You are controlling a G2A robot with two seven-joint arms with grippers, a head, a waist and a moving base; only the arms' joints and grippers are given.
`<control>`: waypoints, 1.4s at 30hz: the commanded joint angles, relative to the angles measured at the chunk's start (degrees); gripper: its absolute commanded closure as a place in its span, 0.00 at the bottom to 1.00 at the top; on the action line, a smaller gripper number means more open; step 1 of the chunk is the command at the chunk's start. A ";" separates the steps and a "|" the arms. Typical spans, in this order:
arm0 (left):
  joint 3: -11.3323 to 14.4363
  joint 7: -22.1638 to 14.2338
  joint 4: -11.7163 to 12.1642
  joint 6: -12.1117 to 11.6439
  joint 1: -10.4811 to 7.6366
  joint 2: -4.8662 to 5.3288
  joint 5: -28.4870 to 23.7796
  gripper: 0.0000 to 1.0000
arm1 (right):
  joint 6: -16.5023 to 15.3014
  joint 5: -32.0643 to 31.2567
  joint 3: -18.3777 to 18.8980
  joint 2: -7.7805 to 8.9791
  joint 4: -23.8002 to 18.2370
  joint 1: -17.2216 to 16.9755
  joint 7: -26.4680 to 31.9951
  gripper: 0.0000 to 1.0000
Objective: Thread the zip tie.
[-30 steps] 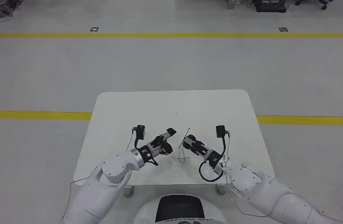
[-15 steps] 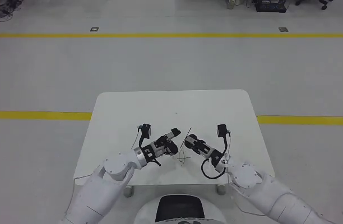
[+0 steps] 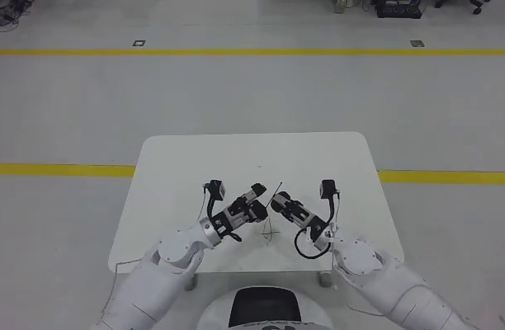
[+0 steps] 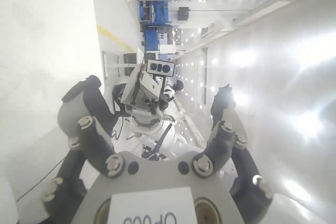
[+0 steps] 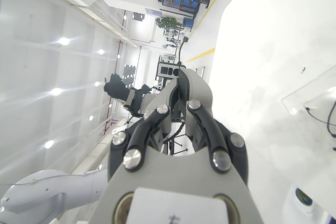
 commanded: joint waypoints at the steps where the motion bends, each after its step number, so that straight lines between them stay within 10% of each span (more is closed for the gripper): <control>1: -0.02 0.02 0.00 -0.04 0.02 0.00 0.01 0.00 | 0.00 0.02 -0.03 0.02 -0.01 0.02 0.03 1.00; 8: 0.09 1.09 0.05 -0.16 -0.11 -0.01 0.93 0.00 | 0.00 -0.35 0.35 -0.36 -0.30 -0.33 -1.22 1.00; 16: 0.07 5.00 -0.12 -5.53 0.45 -0.10 2.29 0.00 | 0.00 0.05 1.35 -1.89 0.22 -1.01 -3.30 1.00; 42: 1.11 8.09 -0.44 -4.23 0.09 -0.21 5.41 0.00 | 1.07 -1.08 3.24 -3.18 -0.73 -1.89 -2.91 1.00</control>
